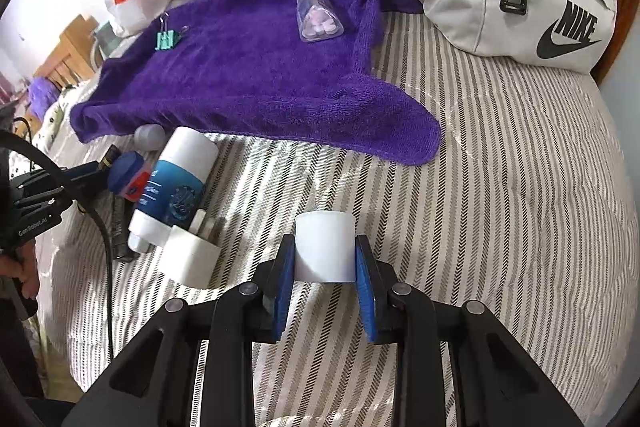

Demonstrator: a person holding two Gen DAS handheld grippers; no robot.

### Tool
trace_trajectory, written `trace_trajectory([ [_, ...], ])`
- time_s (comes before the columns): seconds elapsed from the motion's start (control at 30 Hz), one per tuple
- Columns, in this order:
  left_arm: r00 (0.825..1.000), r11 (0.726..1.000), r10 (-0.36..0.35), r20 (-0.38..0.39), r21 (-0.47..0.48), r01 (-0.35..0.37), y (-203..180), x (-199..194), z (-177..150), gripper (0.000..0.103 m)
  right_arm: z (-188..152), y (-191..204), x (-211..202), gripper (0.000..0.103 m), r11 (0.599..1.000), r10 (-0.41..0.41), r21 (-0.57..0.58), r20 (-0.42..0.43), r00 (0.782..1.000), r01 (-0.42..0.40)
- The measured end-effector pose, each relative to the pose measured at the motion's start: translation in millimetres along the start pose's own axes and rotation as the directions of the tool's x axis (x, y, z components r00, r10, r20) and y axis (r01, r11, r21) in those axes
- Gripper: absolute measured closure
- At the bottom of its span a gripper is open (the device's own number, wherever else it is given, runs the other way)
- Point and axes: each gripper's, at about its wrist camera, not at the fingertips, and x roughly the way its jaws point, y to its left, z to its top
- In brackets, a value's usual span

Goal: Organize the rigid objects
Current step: 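Grasp the gold-and-black bottle with the left tool while the right tool grasps the white cap, then carry the gold bottle and white cap with both tools onto the towel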

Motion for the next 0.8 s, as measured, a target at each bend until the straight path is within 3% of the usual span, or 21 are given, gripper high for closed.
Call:
trace_trajectory([
  [0.17,0.999,0.999,0.042,-0.012,-0.011,-0.042,8,-6,-6,0.080,-4,4,2,0.074,1.000,0.021,-0.005,0.001,1.000,-0.021],
  [0.33,1.000,0.999,0.007,-0.018,-0.042,-0.008,12,-12,-7,0.080,-2,3,-7,0.074,0.997,0.072,0.013,0.022,0.997,-0.072],
  [0.8,1.000,0.997,-0.022,0.021,-0.070,0.023,18,-30,9,0.080,23,15,-22,0.074,0.994,0.111,-0.027,0.056,0.992,-0.110],
])
